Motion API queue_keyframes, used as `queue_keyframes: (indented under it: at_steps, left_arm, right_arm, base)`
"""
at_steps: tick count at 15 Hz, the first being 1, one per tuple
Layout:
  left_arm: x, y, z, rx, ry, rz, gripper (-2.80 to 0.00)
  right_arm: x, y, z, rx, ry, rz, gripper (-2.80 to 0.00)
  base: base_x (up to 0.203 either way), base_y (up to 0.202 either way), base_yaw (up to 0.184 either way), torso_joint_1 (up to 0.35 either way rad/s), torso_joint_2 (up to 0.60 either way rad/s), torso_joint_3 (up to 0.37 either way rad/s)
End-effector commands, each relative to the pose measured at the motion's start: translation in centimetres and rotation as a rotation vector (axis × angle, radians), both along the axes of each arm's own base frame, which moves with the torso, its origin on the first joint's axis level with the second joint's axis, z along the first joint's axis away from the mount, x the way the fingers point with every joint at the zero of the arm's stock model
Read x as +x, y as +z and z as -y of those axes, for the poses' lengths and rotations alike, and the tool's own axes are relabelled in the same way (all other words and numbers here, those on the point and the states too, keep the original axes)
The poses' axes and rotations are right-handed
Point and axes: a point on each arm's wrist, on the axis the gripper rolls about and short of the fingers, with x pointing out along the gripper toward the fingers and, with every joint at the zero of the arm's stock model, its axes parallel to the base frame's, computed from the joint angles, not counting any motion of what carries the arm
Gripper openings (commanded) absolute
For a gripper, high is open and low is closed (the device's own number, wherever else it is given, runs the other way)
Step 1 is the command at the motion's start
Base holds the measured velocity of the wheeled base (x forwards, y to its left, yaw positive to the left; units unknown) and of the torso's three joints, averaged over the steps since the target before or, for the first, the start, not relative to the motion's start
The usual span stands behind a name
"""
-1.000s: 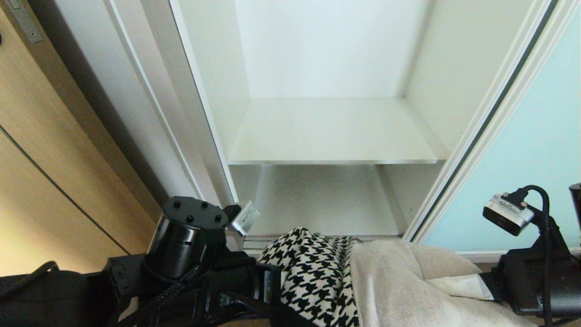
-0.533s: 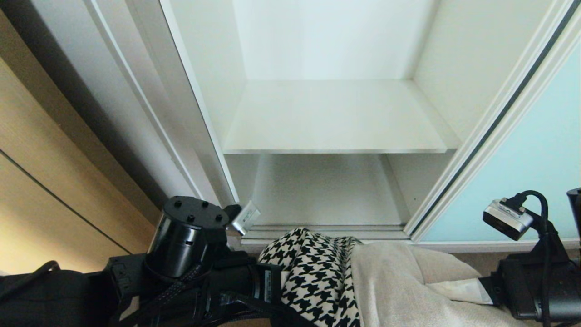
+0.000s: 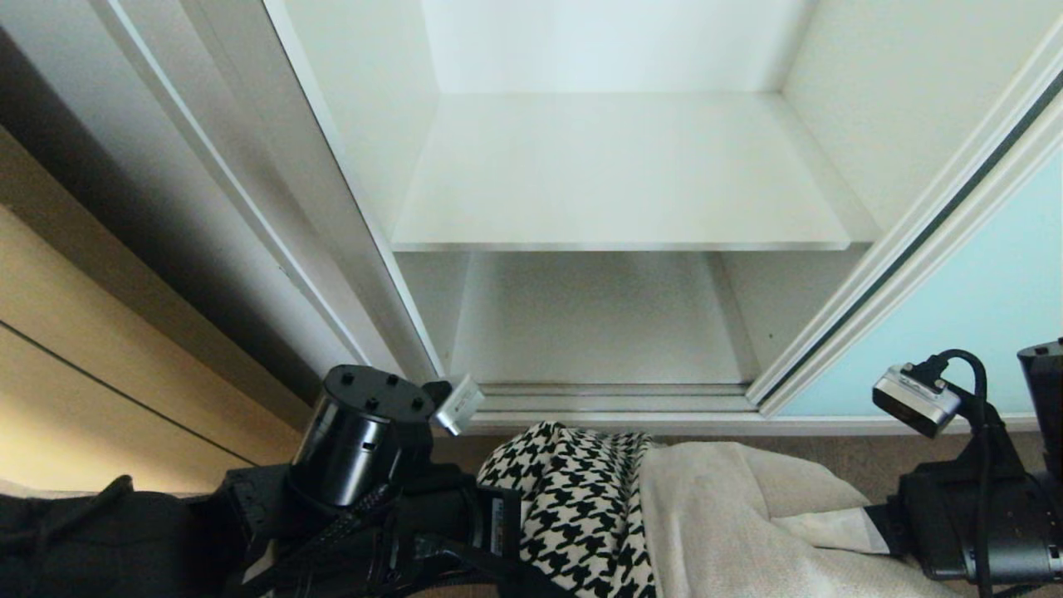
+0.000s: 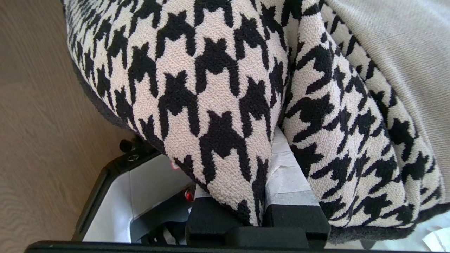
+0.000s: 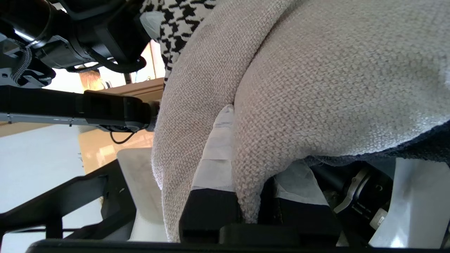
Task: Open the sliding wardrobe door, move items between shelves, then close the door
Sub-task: Place the pillow on the lower shelf
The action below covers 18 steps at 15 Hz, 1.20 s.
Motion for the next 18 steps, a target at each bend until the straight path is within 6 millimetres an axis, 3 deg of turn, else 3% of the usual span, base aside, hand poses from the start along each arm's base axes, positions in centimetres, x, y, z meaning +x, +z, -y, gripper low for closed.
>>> queue_keyframes:
  at_steps: [1,9,18]
  left_arm:
    - [0.3,-0.3,0.3,0.0,0.003,-0.005,-2.8]
    - [1.4,-0.6,1.2,-0.018,0.014,0.019,-2.8]
    - [1.9,-0.8,1.5,-0.029,0.021,0.035,-2.8]
  right_arm:
    - [0.3,-0.1,-0.1,0.003,0.002,-0.004,-2.8]
    - [1.5,-0.5,-0.5,0.006,-0.001,0.006,-2.8]
    - [1.6,-0.4,-0.5,0.01,-0.002,0.013,-2.8]
  base:
    - [0.0,0.0,0.0,-0.001,0.0,-0.2]
    - [0.0,0.0,0.0,0.002,0.0,-0.197]
    - [0.0,0.0,0.0,0.002,0.0,-0.199]
